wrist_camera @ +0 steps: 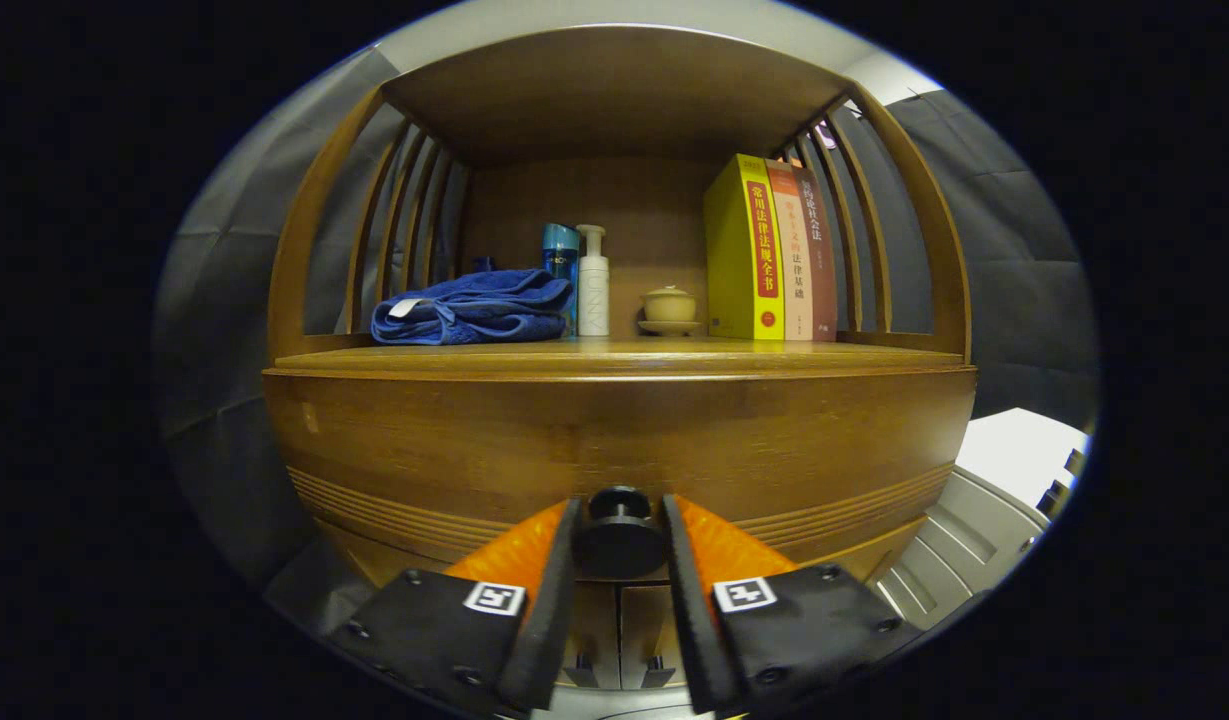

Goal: Pull open the drawer, take out the items inside it, and place them on the countertop above the cabinet.

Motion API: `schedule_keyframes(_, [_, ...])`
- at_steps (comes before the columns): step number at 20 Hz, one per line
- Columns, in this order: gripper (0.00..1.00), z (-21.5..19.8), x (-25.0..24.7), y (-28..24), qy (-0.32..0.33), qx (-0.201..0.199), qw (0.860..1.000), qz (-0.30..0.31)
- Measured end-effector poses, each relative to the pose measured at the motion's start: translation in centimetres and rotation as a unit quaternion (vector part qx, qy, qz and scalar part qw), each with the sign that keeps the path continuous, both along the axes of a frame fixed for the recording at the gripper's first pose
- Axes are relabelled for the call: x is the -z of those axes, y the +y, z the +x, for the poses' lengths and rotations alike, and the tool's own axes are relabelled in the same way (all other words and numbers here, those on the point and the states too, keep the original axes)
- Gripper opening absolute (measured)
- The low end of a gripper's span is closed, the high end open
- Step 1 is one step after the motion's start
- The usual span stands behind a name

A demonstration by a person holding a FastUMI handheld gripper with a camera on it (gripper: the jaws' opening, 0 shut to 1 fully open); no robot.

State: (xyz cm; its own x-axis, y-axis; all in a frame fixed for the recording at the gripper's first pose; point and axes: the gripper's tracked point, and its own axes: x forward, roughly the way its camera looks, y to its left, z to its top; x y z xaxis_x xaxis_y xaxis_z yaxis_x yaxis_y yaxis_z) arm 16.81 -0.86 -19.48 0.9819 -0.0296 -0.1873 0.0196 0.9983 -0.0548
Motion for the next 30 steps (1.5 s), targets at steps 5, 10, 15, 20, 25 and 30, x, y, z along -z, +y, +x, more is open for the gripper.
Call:
schedule_keyframes(5, [0.41, -0.2, 0.1, 0.0, 0.009, -0.002, 1.000, 0.020])
schedule_keyframes(10, [0.40, -2.1, -0.1, 0.1, 0.014, 0.003, 0.999, 0.030])
schedule_keyframes(15, [0.40, -5.5, -0.3, 0.0, 0.022, 0.005, 0.999, 0.043])
schedule_keyframes(20, [0.40, -9.0, -0.6, 0.0, 0.031, 0.005, 0.998, 0.048])
schedule_keyframes(25, [0.40, -12.4, -0.8, 0.0, 0.036, 0.008, 0.998, 0.054])
schedule_keyframes(30, [0.40, -14.8, -0.8, -0.1, 0.040, 0.006, 0.998, 0.051])
